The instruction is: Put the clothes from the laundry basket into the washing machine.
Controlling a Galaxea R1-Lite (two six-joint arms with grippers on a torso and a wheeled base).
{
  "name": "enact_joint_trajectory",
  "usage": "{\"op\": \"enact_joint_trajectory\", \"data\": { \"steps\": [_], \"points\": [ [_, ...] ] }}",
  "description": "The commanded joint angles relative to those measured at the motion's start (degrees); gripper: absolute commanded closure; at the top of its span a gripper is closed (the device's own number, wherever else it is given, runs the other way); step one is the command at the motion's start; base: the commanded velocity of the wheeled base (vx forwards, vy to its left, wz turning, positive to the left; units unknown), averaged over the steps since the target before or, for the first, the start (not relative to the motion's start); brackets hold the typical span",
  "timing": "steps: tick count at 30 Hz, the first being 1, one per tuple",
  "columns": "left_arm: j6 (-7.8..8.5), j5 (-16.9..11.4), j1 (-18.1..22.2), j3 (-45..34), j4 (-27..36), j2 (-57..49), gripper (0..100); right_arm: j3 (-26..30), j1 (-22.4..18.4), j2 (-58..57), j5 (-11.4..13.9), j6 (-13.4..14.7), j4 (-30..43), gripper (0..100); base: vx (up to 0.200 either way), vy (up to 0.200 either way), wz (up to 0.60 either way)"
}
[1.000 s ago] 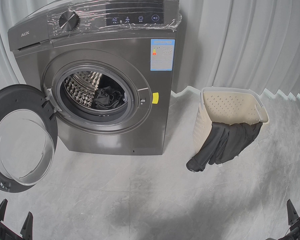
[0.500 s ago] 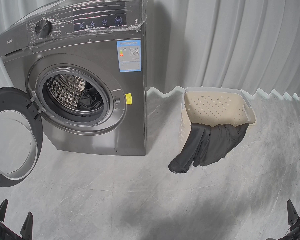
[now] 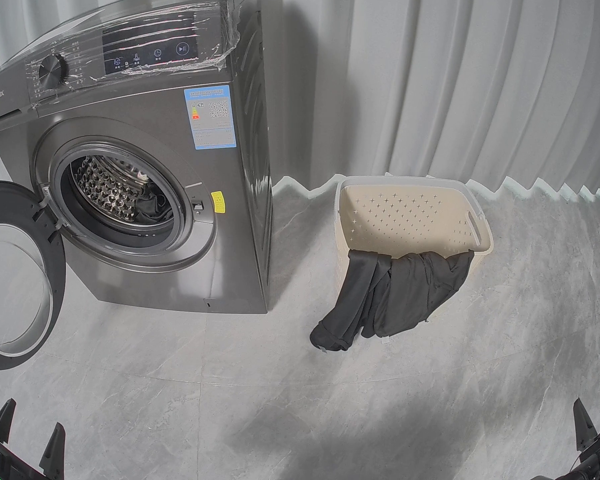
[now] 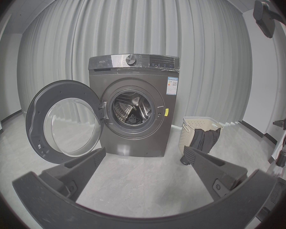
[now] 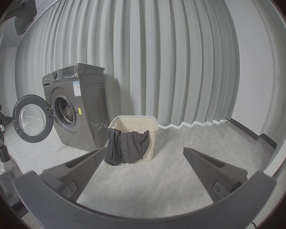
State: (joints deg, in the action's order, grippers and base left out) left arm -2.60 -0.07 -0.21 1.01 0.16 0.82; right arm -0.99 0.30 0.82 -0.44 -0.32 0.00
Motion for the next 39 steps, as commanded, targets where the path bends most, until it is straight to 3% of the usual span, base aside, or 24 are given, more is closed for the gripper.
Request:
{"op": "enact_joint_trajectory", "data": {
  "steps": [1,5,14,35,39],
  "points": [
    [-0.04,0.0,-0.1,-0.9,0.0,-0.8,0,1.0,0.0,-0.6,0.0,0.0,0.0,0,0.2,0.0,0.0],
    [-0.04,0.0,0.0,-0.9,0.0,-0.8,0,1.0,0.0,-0.6,0.0,0.0,0.0,0,0.2,0.0,0.0],
    [-0.13,0.0,0.0,-0.9,0.0,-0.8,0,1.0,0.0,-0.6,0.0,0.0,0.0,0,0.0,0.0,0.0],
    [0.05,0.0,0.0,-0.9,0.0,-0.8,0,1.0,0.0,-0.6,0.0,0.0,0.0,0,0.0,-0.2,0.0],
    [0.31,0.0,0.0,-0.9,0.0,-0.8,0,1.0,0.0,-0.6,0.0,0.0,0.0,0,0.0,0.0,0.0]
  ]
}}
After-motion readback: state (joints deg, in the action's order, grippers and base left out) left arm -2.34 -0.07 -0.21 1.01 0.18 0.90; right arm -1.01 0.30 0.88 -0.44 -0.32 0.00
